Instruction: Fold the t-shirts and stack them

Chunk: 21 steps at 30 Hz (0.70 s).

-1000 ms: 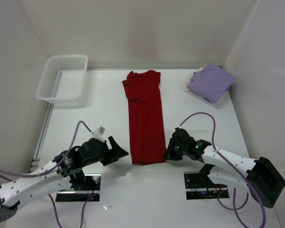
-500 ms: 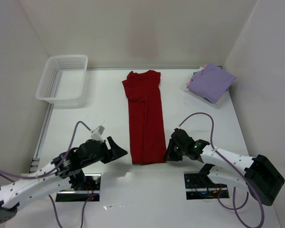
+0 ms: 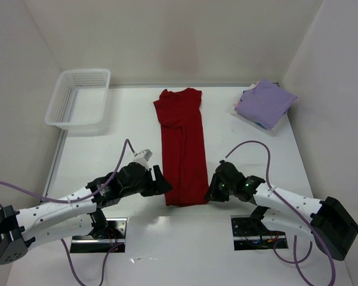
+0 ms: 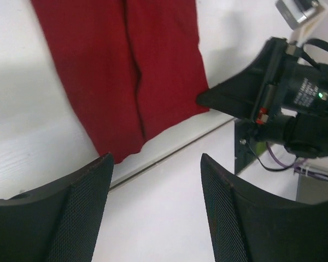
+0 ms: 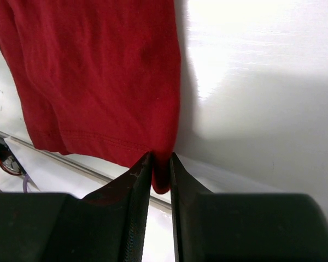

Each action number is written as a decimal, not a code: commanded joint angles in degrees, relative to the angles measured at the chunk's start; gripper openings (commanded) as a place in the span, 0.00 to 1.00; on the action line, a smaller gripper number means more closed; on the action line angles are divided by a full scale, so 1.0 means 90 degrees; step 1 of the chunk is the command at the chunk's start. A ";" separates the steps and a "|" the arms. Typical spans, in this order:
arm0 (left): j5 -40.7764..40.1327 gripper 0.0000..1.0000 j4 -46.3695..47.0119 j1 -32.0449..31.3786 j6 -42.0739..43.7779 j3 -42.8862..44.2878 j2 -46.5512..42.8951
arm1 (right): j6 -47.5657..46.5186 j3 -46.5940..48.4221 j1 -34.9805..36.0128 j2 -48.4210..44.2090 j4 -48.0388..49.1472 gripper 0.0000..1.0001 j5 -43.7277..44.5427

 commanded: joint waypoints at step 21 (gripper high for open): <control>0.1807 0.75 0.1503 -0.0014 0.1060 0.0376 0.2649 | 0.0000 0.0076 0.0071 0.0095 -0.0032 0.25 0.0183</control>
